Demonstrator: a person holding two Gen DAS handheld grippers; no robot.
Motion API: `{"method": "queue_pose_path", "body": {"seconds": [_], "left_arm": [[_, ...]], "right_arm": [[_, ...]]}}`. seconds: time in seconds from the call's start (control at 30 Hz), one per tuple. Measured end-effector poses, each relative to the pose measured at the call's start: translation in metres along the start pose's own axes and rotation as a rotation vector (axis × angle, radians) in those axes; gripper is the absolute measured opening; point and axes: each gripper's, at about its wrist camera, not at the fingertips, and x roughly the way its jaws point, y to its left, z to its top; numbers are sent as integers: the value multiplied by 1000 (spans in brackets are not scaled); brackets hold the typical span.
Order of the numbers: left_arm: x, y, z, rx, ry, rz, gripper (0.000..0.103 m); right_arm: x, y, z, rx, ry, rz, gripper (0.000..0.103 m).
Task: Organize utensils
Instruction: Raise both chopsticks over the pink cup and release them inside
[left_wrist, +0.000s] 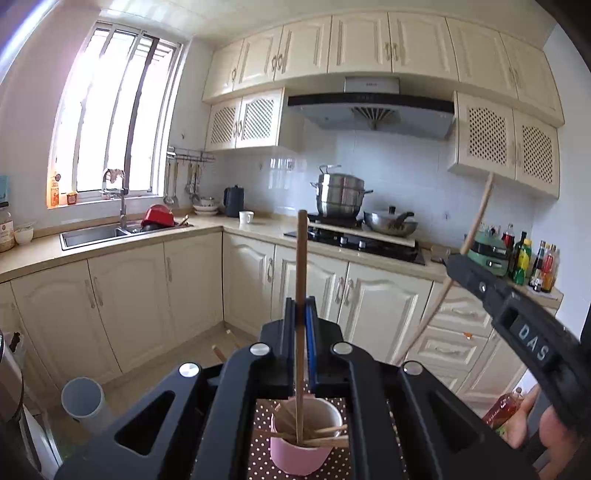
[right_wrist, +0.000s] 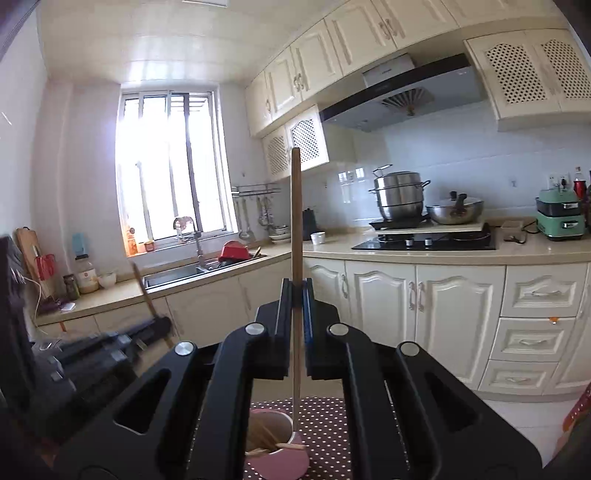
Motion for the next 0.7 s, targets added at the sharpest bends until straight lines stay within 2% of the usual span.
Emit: {"method": "queue_pose_path", "body": {"seconds": [0.1,0.17,0.33,0.37,0.43,0.7], "left_arm": [[7,1,-8,12,35,-10,6],[9,2,-12,20,39,14,6],[8,7,-13,13,55,-14,7],[8,8,-14,13,56,-17,9],[5,10,-14,6,51,-12,27],[-5,17,-18,-7,58,7,31]], "right_arm": [[5,8,-6,-17,24,26,6],[8,13,-10,-21,41,40,6],[13,20,-17,-31,94,59,6],[13,20,-18,-36,103,60,6],[15,22,-21,-43,116,63,6],[17,24,-32,-47,168,68,6]]}}
